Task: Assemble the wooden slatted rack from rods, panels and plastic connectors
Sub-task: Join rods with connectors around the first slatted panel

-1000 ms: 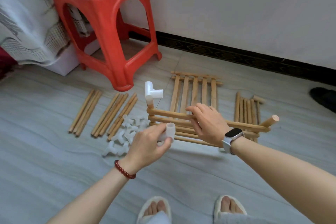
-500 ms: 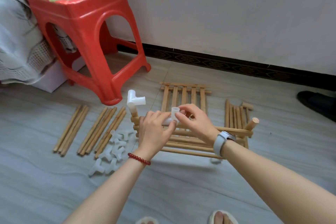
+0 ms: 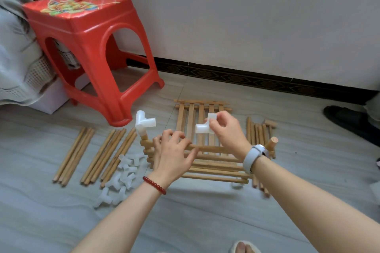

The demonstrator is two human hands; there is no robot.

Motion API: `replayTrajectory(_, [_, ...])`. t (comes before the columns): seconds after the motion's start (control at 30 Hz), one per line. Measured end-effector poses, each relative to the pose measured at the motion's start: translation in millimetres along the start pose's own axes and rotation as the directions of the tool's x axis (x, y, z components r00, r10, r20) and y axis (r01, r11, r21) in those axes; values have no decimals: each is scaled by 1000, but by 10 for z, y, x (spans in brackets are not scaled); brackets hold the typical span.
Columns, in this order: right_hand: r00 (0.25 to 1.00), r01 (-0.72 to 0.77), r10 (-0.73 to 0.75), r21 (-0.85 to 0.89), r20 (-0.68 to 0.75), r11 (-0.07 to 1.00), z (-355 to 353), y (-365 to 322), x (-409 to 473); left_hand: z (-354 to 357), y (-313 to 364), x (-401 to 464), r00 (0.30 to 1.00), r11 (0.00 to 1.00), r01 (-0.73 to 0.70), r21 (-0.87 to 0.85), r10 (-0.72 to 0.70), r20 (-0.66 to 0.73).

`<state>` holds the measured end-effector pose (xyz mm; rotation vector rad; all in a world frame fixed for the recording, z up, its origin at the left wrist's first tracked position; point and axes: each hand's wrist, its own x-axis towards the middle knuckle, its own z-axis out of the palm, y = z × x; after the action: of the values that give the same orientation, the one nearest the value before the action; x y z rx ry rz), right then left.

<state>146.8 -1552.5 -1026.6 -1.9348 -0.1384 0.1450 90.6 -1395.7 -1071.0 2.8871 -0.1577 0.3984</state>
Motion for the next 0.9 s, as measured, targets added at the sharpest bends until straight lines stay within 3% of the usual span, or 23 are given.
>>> replayTrajectory(0.13, [978, 53, -39, 66, -204, 996, -573, -123, -86, 99, 455, 140, 974, 976, -214, 48, 210, 80])
replayTrajectory(0.27, [928, -21, 84, 174, -363, 985, -1185, 40, -244, 217, 767, 251, 938, 947, -320, 1, 317, 140])
replayTrajectory(0.3, [919, -42, 124, 221, -373, 974, -1313, 113, -299, 234, 781, 285, 935, 940, -336, 55, 326, 137])
replayTrajectory(0.37, [918, -111, 221, 321, -329, 940, -1463, 264, -383, 281, 747, 337, 924, 930, -354, 99, 332, 189])
replayTrajectory(0.47, [920, -226, 335, 425, -201, 876, -1578, 453, -426, 425, 735, 372, 921, 915, -388, 106, 382, 73])
replayTrajectory(0.6, [904, -290, 419, 596, -86, 749, -1552, 493, -351, 494, 759, 364, 923, 920, -384, 74, 381, 56])
replayTrajectory(0.7, [931, -291, 362, 483, -57, 826, -1464, 489, -341, 514, 745, 356, 918, 917, -395, 51, 392, 51])
replayTrajectory(0.8, [956, -226, 266, 269, -124, 936, -1411, 460, -365, 514, 752, 339, 921, 920, -389, 41, 387, 49])
replayTrajectory(0.9, [968, -189, 201, 92, -150, 978, -1373, 403, -374, 502, 752, 329, 923, 922, -385, 31, 385, 31])
